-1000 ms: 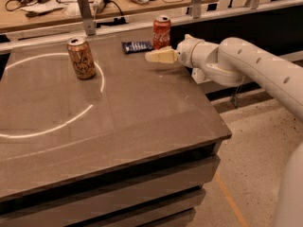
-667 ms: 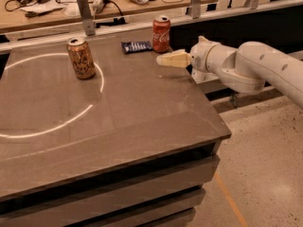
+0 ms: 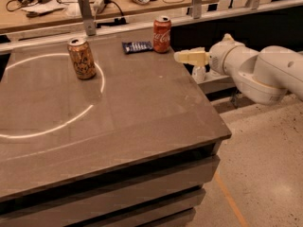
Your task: Move coke can near rxbar blueberry
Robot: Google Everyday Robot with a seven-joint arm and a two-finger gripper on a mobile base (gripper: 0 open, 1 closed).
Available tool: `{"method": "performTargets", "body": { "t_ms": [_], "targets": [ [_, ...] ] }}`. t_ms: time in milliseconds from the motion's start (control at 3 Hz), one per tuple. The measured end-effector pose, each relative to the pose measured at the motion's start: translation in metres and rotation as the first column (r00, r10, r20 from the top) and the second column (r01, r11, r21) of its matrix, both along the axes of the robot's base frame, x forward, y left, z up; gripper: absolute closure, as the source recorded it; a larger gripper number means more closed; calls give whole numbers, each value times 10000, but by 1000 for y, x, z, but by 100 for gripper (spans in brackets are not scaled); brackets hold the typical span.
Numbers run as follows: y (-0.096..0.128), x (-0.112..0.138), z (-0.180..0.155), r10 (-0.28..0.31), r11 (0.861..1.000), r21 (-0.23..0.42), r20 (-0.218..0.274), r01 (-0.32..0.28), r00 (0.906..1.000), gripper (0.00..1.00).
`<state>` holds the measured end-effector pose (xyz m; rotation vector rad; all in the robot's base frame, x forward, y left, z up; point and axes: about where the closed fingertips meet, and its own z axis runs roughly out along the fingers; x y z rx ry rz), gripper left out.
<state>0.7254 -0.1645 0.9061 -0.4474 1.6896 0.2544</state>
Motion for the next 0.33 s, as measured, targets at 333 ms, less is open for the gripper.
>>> {"method": "performTargets", "body": {
  "t_ms": [333],
  "targets": [
    [0,0,0,0,10000,0,0,0,10000,0]
  ]
}}
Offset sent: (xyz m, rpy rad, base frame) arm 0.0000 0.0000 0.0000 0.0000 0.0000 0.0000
